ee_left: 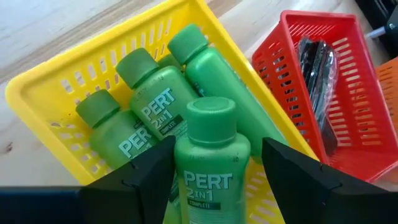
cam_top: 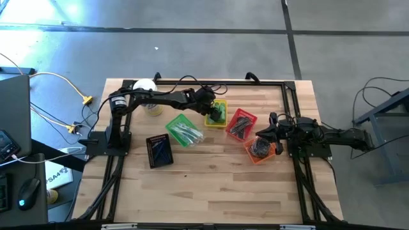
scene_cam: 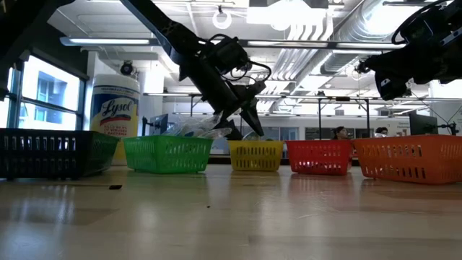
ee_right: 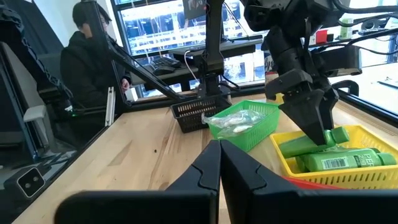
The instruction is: Pick & Place Travel size toiletries
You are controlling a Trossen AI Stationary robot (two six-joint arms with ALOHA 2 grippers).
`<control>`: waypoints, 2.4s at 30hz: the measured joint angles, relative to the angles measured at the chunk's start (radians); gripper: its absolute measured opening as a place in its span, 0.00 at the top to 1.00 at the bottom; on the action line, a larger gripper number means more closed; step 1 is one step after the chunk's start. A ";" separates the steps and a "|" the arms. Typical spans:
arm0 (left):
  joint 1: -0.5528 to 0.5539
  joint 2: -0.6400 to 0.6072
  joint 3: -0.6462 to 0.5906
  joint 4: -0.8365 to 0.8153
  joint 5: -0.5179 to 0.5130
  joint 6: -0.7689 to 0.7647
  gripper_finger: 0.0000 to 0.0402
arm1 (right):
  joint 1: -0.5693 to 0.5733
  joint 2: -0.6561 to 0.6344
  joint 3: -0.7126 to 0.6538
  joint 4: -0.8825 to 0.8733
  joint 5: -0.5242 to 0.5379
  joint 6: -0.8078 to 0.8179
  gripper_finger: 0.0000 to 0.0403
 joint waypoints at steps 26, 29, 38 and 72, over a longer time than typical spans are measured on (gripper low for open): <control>0.000 -0.143 0.000 -0.150 -0.025 0.184 0.42 | 0.000 0.000 0.000 0.000 -0.001 -0.003 1.00; 0.000 -0.179 0.000 -0.185 -0.027 0.213 0.42 | 0.000 0.000 0.000 0.000 -0.001 -0.003 1.00; -0.008 -0.338 0.000 -0.297 -0.032 0.353 0.42 | 0.000 0.000 0.000 0.000 -0.001 -0.002 1.00; -0.360 -1.038 -0.474 -0.196 0.020 0.765 1.00 | 0.000 0.000 0.000 0.003 0.002 0.023 1.00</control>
